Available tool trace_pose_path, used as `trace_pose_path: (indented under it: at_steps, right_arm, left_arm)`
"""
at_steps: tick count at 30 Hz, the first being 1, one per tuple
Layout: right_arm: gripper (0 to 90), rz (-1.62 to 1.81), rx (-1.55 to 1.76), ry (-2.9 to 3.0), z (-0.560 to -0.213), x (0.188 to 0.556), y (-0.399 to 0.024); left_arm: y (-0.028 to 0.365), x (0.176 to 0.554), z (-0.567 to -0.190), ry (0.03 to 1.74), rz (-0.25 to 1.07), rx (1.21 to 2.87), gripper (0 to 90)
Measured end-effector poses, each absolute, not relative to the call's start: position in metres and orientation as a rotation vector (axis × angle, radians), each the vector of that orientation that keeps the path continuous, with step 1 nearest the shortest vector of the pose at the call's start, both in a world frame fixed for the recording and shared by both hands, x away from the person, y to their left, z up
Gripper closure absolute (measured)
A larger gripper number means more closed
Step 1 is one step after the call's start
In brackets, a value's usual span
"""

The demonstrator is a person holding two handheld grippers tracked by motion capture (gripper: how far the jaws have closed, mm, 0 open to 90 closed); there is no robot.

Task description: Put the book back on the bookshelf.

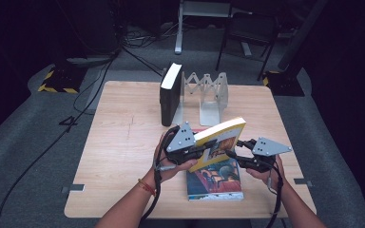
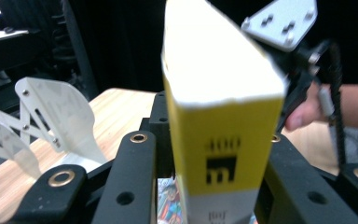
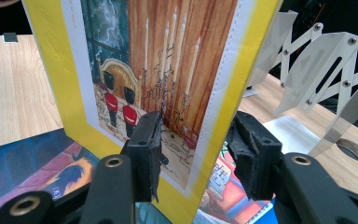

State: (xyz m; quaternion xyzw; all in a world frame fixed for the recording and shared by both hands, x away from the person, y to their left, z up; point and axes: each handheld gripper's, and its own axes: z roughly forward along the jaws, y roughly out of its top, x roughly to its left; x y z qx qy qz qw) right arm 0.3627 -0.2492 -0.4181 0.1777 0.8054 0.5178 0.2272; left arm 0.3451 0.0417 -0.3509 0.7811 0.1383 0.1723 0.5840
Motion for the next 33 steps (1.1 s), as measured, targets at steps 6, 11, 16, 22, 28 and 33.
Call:
trace_pose_path:
  at_steps: [6, 11, 16, 22, 28, 33]
  right_arm:
    - [49.6, 1.423, 0.504, 2.211, -0.418, 0.363, -0.25]
    - [42.2, 1.426, 0.552, 2.191, -0.415, 0.365, -0.26]
    - [42.0, 1.423, 0.626, 2.176, -0.418, 0.371, -0.278]
    - [42.7, 1.383, 0.706, 2.168, -0.422, 0.375, -0.298]
    - [42.7, 1.357, 0.739, 2.173, -0.425, 0.379, -0.302]
    - [42.5, 1.335, 0.723, 2.184, -0.427, 0.378, -0.298]
  left_arm:
    - [0.039, 0.346, -0.346, 0.327, 0.426, 1.859, 73.5]
    - [0.039, 0.353, -0.34, 0.368, 0.432, 1.867, 73.9]
    - [0.041, 0.359, -0.33, 0.405, 0.488, 1.862, 74.3]
    - [0.058, 0.371, -0.317, 0.485, 0.544, 1.823, 74.3]
    - [0.082, 0.38, -0.311, 0.598, 0.648, 1.795, 74.4]
    - [0.099, 0.387, -0.316, 0.683, 0.716, 1.773, 74.4]
